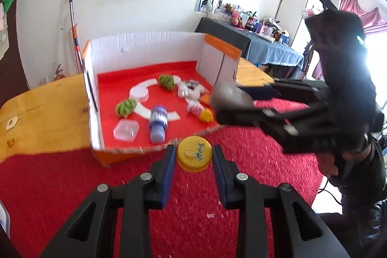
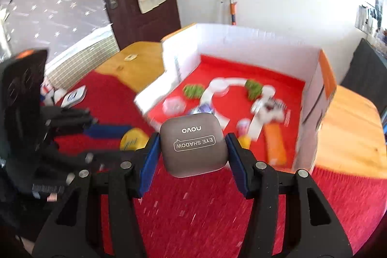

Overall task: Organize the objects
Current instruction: 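Carry the yellow cap and grey case into the box and lower them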

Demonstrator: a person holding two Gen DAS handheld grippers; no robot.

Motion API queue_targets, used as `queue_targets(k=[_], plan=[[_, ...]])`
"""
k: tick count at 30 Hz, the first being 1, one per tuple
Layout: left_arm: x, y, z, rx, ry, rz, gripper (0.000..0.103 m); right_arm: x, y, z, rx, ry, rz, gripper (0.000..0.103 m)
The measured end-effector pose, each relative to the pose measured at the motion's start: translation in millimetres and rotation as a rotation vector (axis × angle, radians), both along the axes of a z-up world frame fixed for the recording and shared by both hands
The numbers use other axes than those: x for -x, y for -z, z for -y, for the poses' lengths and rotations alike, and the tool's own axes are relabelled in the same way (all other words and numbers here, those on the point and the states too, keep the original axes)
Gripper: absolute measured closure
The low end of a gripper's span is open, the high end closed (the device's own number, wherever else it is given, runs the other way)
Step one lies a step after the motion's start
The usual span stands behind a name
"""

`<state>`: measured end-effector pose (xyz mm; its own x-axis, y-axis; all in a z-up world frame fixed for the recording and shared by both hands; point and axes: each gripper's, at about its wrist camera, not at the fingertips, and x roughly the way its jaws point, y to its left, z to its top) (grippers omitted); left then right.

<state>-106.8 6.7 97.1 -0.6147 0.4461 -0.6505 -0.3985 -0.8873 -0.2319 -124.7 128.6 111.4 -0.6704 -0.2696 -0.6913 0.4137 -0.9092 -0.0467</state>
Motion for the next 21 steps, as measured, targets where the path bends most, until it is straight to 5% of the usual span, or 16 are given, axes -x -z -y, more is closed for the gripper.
queue_targets(k=[10,21], plan=[[74,-2,9,0.064,0.012,0.070,0.071,111,17,-5,-0.009,0.132,0.207,0.051],[115,18,13,0.081,0.021,0.151,0.071,146,41,-8,-0.047,0.150,0.311,0.051]])
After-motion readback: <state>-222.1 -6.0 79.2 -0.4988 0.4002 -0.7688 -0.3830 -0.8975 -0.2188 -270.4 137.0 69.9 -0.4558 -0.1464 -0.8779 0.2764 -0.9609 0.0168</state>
